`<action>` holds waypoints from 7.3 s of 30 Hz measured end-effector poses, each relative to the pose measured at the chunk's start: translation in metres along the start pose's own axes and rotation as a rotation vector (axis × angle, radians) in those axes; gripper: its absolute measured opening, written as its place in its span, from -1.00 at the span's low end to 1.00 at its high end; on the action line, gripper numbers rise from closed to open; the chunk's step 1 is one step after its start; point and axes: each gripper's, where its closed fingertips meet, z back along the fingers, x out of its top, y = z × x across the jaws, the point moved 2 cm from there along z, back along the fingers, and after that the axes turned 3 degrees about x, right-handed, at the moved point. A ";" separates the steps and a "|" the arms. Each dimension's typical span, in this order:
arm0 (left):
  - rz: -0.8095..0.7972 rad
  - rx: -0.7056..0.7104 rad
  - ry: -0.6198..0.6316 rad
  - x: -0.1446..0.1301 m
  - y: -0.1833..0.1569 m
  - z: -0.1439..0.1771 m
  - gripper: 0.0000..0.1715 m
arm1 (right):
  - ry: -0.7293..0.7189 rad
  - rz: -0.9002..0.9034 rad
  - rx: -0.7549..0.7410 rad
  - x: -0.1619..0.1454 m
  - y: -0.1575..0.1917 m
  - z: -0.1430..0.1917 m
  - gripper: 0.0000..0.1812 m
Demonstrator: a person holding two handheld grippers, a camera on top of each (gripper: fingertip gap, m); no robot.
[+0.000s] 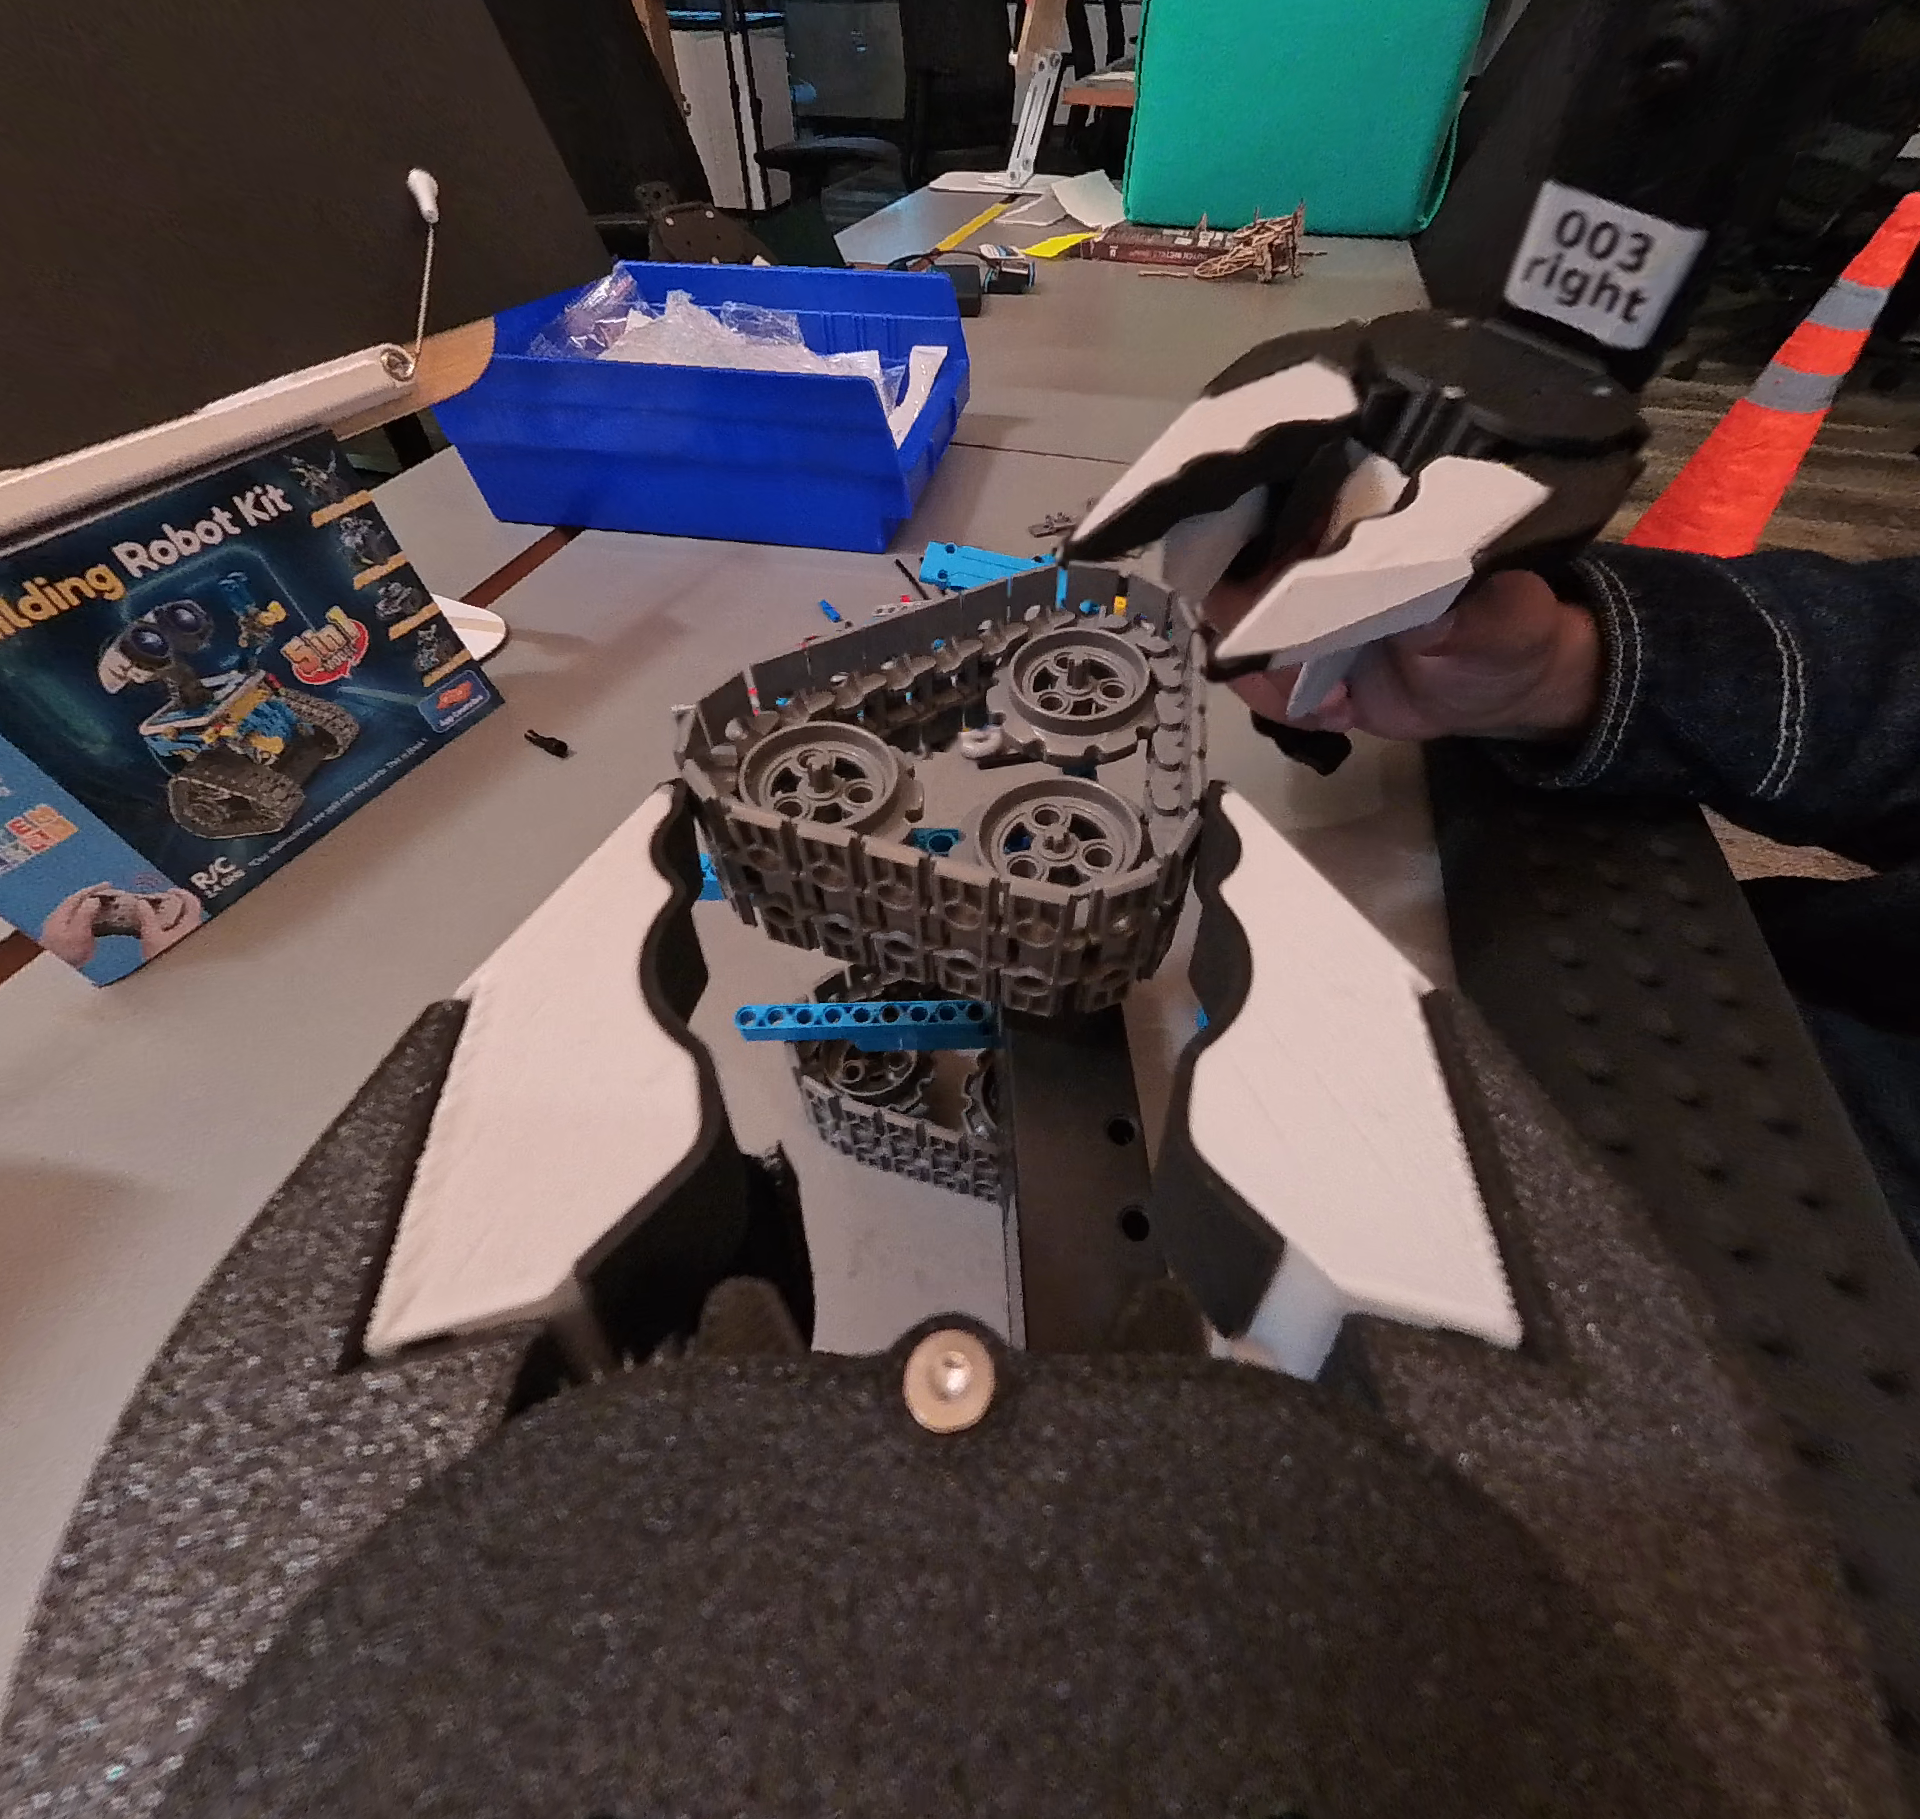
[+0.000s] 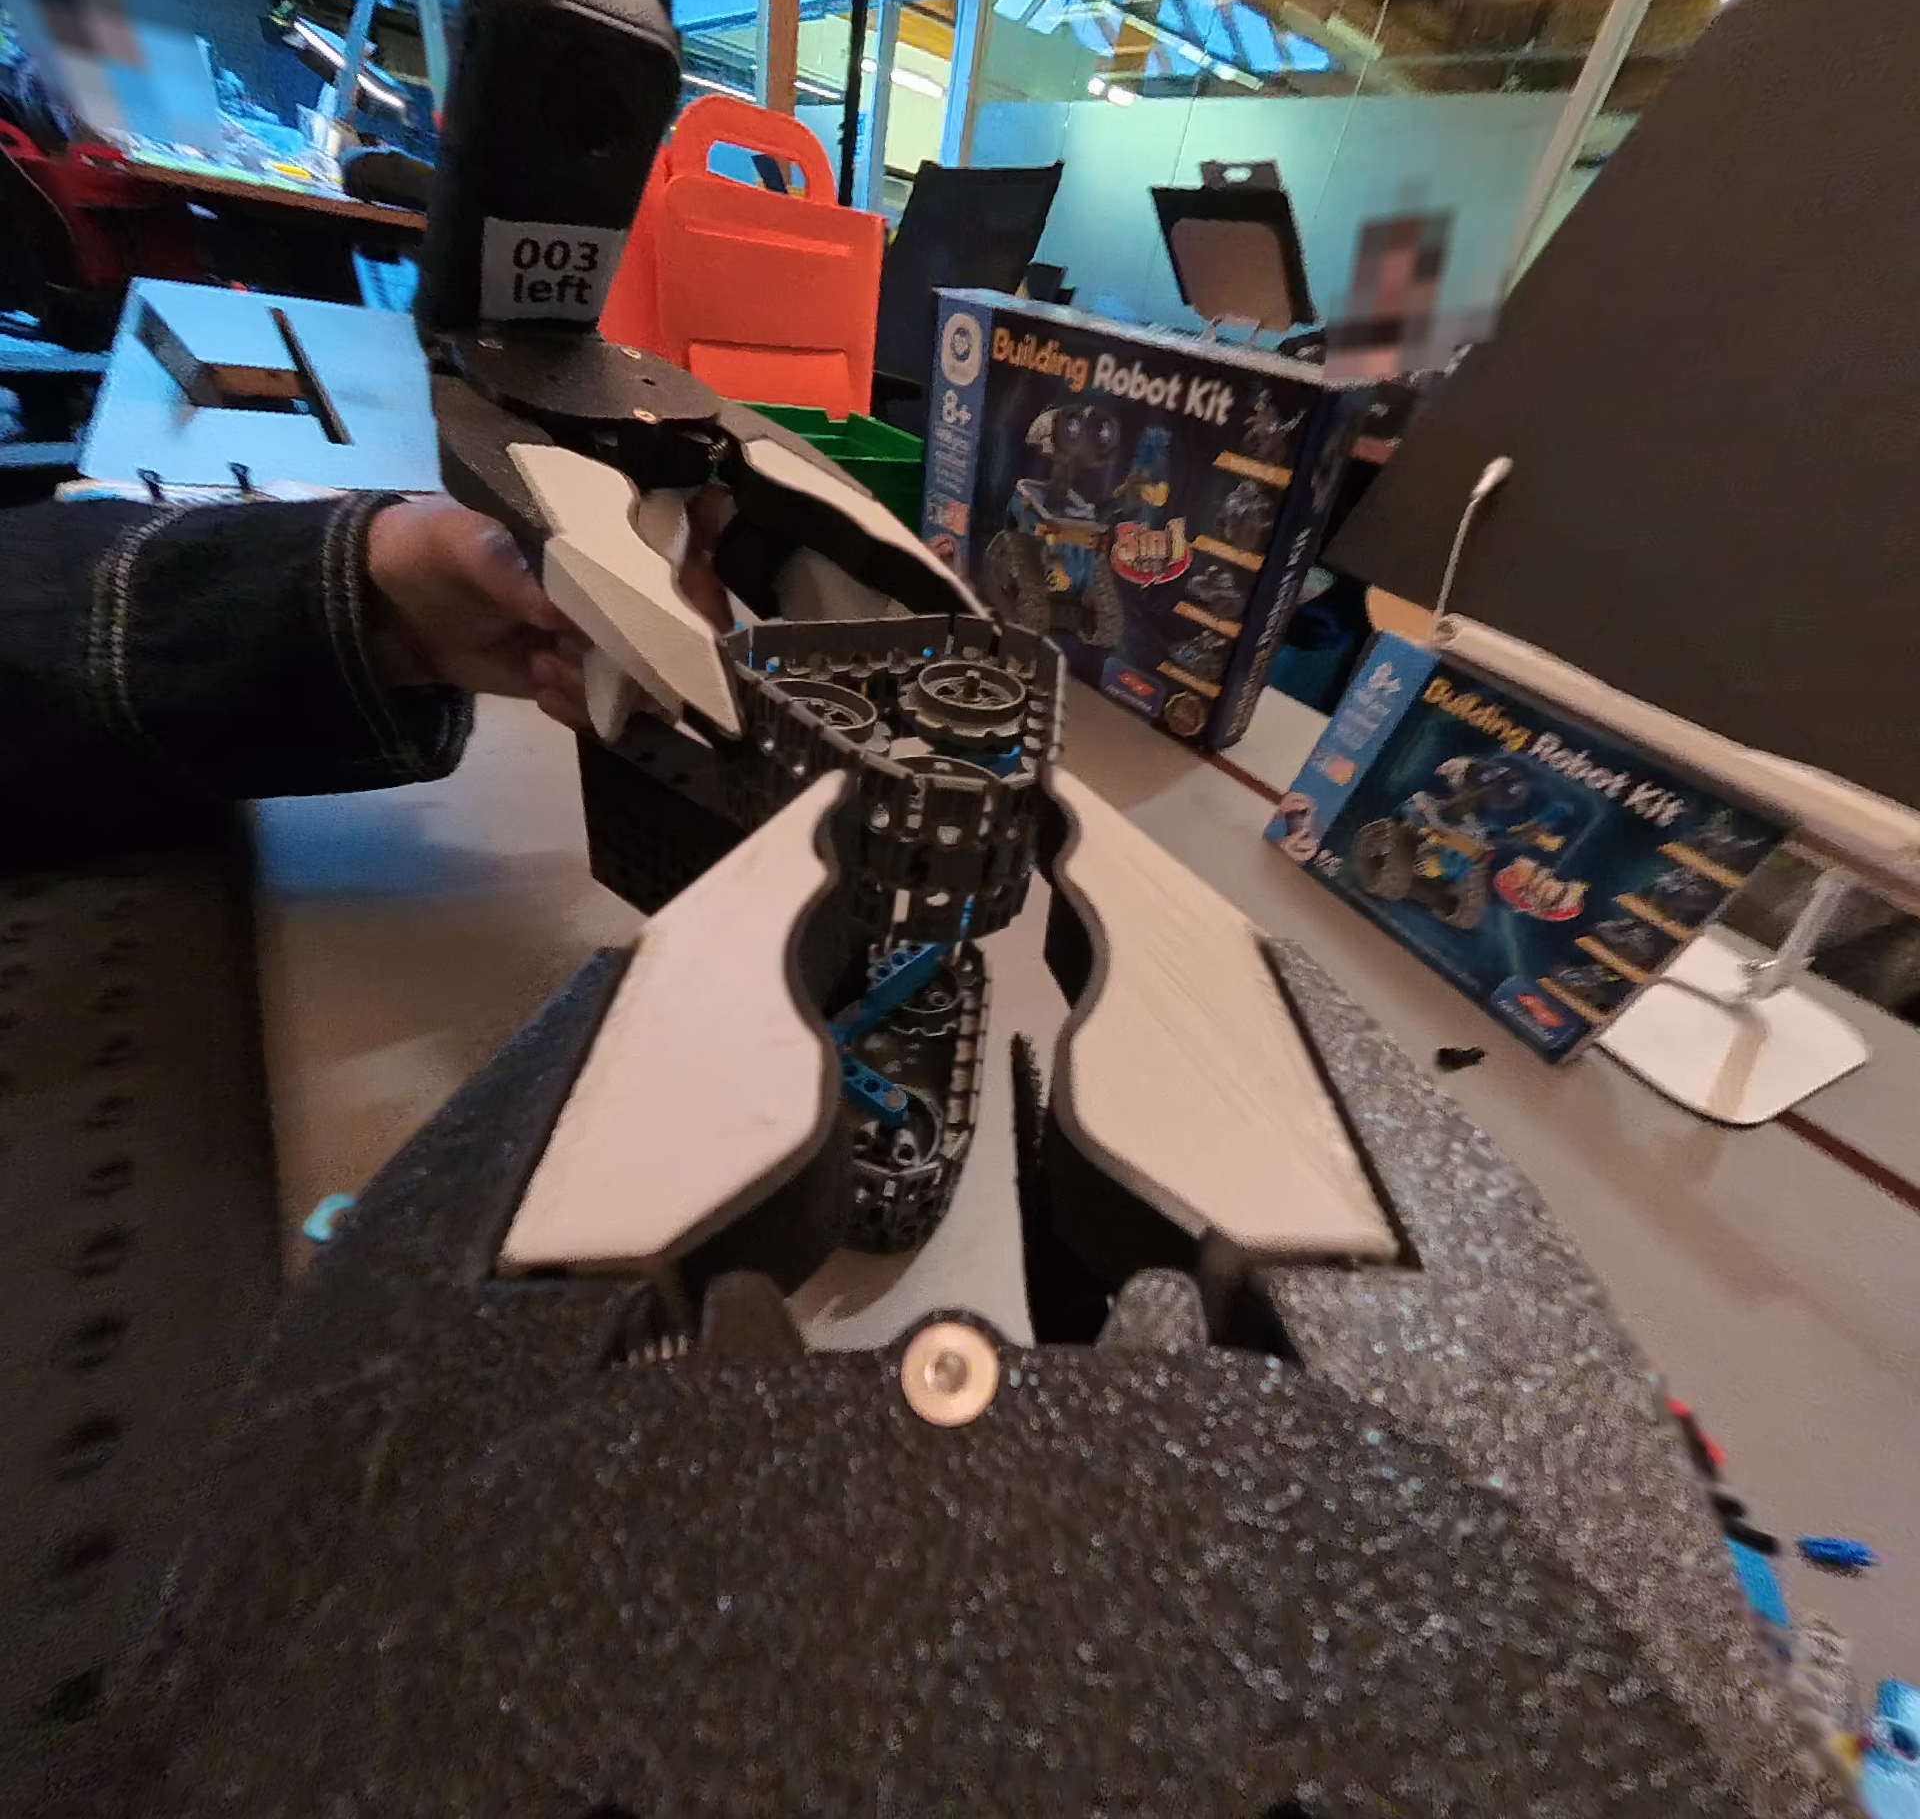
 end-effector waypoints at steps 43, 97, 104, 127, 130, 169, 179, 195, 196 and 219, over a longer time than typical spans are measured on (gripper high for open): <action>-0.310 -0.063 0.104 0.012 -0.048 -0.011 -0.85 | 0.350 -0.114 0.619 -0.002 0.016 -0.016 -0.99; -0.347 0.050 0.119 0.004 -0.031 -0.009 -1.00 | 0.427 -0.240 0.346 -0.003 0.006 -0.031 -0.99; -0.260 -0.145 0.045 0.003 -0.049 0.007 -0.98 | 0.070 -0.189 0.554 0.037 0.012 -0.010 -0.90; 0.051 -0.097 -0.082 0.007 0.000 0.038 -0.68 | 0.174 -0.692 0.385 -0.030 -0.054 -0.031 -0.83; 0.138 -0.194 0.139 -0.032 -0.005 0.041 -0.20 | 0.146 -0.701 0.381 -0.025 -0.059 -0.028 -0.83; 0.557 -0.165 0.052 -0.043 0.036 0.021 -0.70 | 0.400 -0.186 0.386 -0.071 -0.024 -0.040 -0.70; 0.951 -0.275 -0.043 -0.045 0.045 0.011 -0.70 | 0.186 -0.011 0.197 -0.031 -0.033 -0.061 -0.55; 0.813 -0.319 0.027 -0.024 0.037 0.043 -0.70 | 0.459 0.564 0.107 0.011 -0.041 -0.062 -0.03; 0.795 -0.313 0.044 -0.021 0.034 0.045 -0.70 | 0.491 0.599 0.144 0.004 -0.032 -0.070 -0.04; 0.525 -0.056 0.162 -0.049 0.041 0.020 -0.64 | 0.495 0.037 0.134 -0.079 -0.026 -0.089 -0.50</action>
